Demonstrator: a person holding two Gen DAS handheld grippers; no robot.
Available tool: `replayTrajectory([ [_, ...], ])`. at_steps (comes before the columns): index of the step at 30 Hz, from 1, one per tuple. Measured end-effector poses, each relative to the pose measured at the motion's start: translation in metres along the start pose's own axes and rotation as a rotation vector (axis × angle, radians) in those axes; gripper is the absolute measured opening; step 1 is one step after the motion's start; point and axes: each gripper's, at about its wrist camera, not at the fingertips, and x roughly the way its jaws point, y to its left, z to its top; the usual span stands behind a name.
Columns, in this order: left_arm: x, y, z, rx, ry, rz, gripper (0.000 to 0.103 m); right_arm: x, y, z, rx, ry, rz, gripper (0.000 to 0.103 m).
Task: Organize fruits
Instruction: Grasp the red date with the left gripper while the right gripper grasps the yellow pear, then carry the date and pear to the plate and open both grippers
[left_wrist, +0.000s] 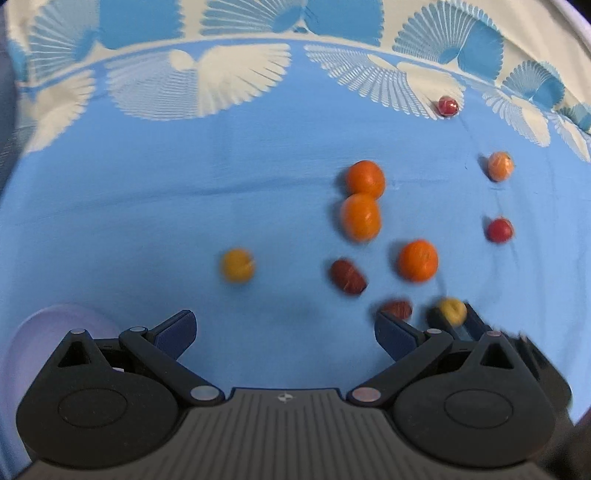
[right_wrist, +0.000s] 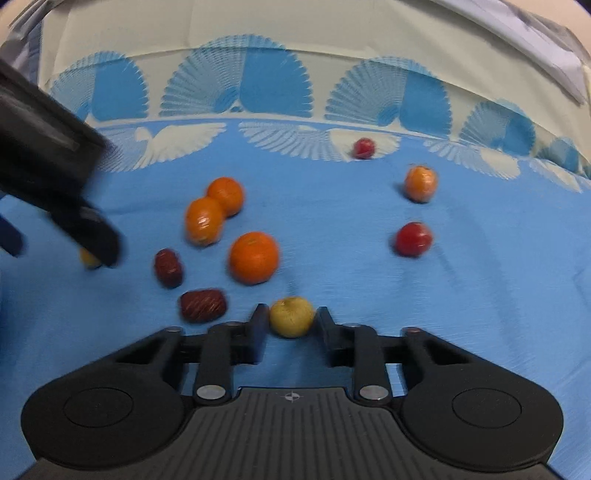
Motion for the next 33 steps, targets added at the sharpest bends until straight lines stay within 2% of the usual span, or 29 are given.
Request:
replayTrajectory([
  [3,0.030,-0.012,0.014,0.003,0.031,0.026,0.102,0.004,-0.021,0.004,0.062,0.001,-0.116,0.028],
  [5,0.044,-0.016,0.020,-0.016,0.056,0.027,0.102,0.007,-0.031,0.005,0.106,0.001,-0.121,0.028],
  [7,0.052,-0.016,0.021,-0.050,0.065,0.014,0.097,0.008,-0.029,0.004,0.089,-0.002,-0.132,0.029],
  [8,0.056,-0.016,0.022,-0.054,0.066,0.010,0.084,0.009,-0.027,0.003,0.075,-0.004,-0.140,0.029],
  [9,0.058,-0.018,0.023,-0.046,0.064,0.027,0.081,0.009,-0.024,0.003,0.069,-0.005,-0.142,0.029],
  [10,0.056,-0.019,0.023,-0.037,0.049,0.025,0.072,0.009,-0.025,0.003,0.070,-0.006,-0.141,0.028],
  [11,0.050,-0.020,0.022,-0.028,0.025,0.017,0.036,0.008,-0.026,0.003,0.075,-0.006,-0.138,0.028],
  [12,0.044,-0.020,0.021,-0.012,0.016,0.011,0.021,0.008,-0.027,0.004,0.080,-0.009,-0.136,0.028],
  [14,0.032,-0.014,0.018,-0.035,0.024,-0.015,0.022,0.003,-0.029,0.005,0.089,-0.037,-0.155,0.028],
  [16,0.013,-0.006,0.012,-0.036,-0.008,-0.031,0.022,-0.005,-0.033,0.007,0.099,-0.085,-0.174,0.028],
  [19,-0.022,0.004,-0.001,-0.006,-0.060,-0.008,0.022,-0.017,-0.036,0.008,0.091,-0.131,-0.219,0.028],
  [21,-0.050,0.015,-0.014,0.006,-0.089,0.002,0.022,-0.027,-0.039,0.013,0.094,-0.127,-0.242,0.028],
  [23,-0.079,0.026,-0.031,0.022,-0.117,0.024,0.022,-0.046,-0.045,0.018,0.133,-0.123,-0.228,0.028],
  [25,-0.104,0.040,-0.054,0.040,-0.151,0.067,0.022,-0.079,-0.047,0.023,0.173,-0.148,-0.183,0.028],
  [29,-0.148,0.069,-0.101,0.035,-0.182,0.117,0.022,-0.158,-0.033,0.016,0.169,-0.172,-0.025,0.028],
  [33,-0.182,0.099,-0.149,-0.030,-0.178,0.167,0.022,-0.210,-0.006,-0.001,0.216,-0.033,0.190,0.028],
])
